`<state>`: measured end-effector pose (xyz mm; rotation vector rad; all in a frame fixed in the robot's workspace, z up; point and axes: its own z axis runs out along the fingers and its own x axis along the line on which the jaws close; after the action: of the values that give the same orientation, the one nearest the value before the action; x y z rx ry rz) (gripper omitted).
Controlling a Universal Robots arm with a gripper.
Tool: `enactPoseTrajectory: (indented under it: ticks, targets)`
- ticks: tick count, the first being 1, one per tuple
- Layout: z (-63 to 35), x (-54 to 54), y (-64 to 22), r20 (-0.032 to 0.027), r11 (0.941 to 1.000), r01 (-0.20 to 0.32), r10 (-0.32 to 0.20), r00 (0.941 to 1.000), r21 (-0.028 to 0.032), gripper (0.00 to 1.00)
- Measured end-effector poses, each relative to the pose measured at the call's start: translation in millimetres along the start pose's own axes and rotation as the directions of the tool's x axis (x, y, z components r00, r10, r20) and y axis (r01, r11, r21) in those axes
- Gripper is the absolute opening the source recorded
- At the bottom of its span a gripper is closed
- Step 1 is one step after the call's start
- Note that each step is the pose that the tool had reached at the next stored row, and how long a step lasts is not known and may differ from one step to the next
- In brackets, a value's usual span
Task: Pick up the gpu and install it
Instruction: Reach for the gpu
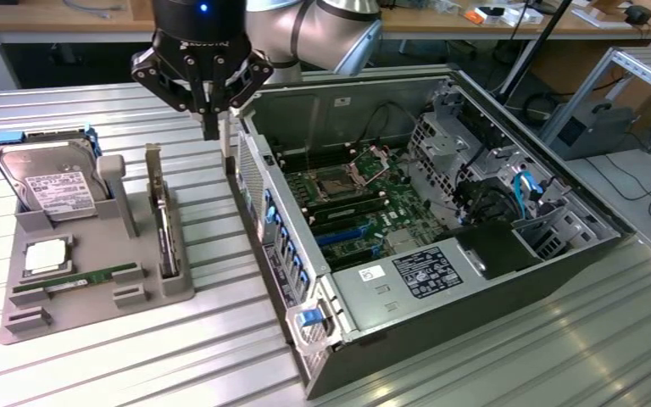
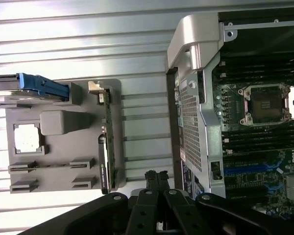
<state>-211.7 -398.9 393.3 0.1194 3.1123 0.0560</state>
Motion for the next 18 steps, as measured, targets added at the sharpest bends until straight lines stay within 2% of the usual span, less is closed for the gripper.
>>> enactPoseTrajectory:
  ticks: [18]
  targets:
    - [-0.2,5.9,-0.4,0.0002,1.0,0.0,0.0,1.0,0.0028,0.11]
